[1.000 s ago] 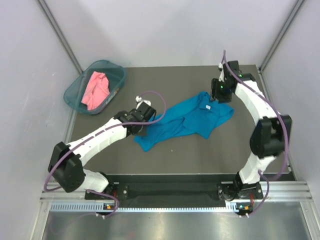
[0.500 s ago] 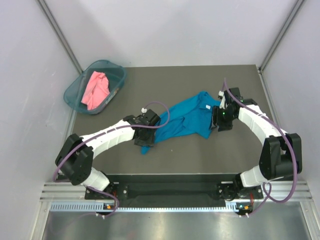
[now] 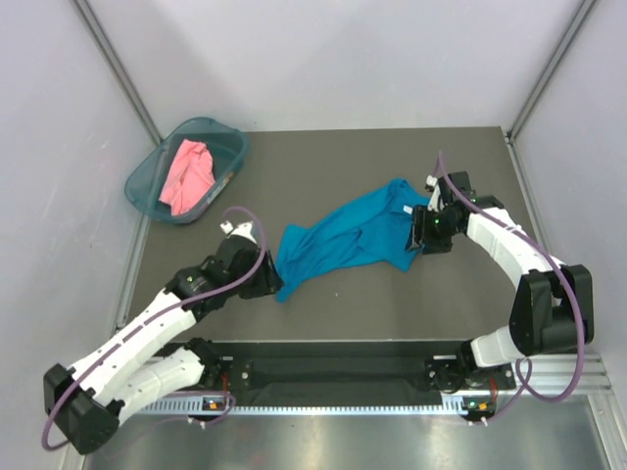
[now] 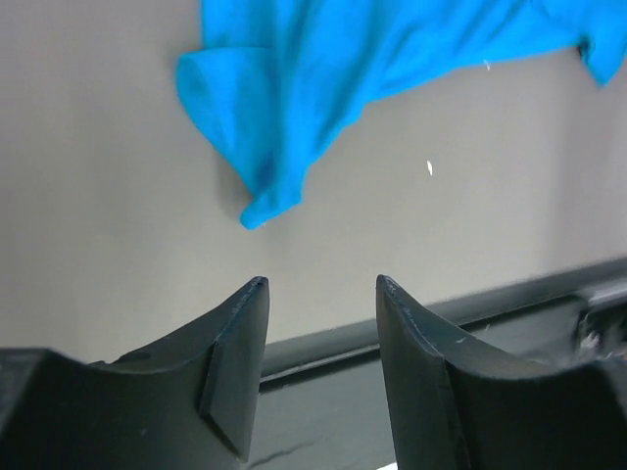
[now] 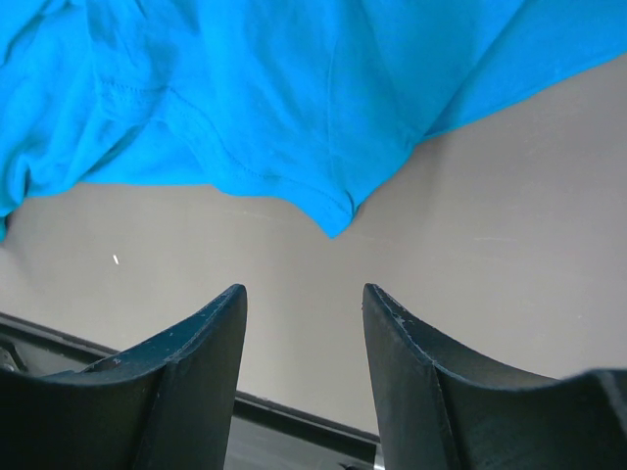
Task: Fold and stack the t-shirts
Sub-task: Flatten the tshirt out
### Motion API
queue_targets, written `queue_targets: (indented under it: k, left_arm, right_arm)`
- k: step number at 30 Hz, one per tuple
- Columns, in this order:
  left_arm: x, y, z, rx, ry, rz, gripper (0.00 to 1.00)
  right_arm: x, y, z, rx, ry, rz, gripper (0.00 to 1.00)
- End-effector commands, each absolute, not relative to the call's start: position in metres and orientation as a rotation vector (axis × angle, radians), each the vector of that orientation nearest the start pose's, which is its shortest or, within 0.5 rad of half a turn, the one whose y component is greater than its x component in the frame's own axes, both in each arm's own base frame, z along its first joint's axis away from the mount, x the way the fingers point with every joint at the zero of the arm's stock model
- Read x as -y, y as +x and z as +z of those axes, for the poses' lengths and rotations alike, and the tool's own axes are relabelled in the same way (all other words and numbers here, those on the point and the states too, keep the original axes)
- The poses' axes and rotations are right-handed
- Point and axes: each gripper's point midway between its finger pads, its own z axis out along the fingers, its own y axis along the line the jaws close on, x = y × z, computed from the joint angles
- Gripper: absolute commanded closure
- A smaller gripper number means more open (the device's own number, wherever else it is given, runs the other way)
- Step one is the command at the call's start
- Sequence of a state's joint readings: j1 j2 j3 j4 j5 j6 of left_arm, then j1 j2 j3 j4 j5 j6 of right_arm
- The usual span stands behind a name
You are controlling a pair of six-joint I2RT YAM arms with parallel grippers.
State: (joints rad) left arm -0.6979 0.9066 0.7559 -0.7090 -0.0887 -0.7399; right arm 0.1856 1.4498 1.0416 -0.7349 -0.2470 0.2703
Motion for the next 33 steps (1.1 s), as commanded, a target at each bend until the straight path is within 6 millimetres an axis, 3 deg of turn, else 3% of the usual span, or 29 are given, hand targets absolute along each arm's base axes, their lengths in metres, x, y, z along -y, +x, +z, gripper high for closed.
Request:
queue_targets:
  k: [1,8,12,17,33]
  left_arm:
    - [0.17,0.182,0.115,-2.526,-0.274,-0.653,0.47]
    - [0.153,0.198,0.085,-2.522,-0.322,-0.688,0.43]
    - [0.163,0.201,0.075,-2.538,-0.277,-0.739,0.43]
    - [0.174,0.197,0.061,-2.597,-0.246,-0.803,0.5]
    - [0.156,0.209,0.038,-2.631,-0.149,-0.598,0.59]
  right_arm:
    - [-0.118,0.287,0.106,-2.696,0.018,0.512,0.49]
    - [-0.122,0.283,0.108,-2.696,0.002,0.531,0.49]
    - [-0.119,0.279,0.107,-2.698,0.002,0.515,0.49]
    - [-0.119,0.273,0.098,-2.716,0.017,0.525,0.49]
    - [-0.125,0.276,0.092,-2.714,0.045,0.567,0.5]
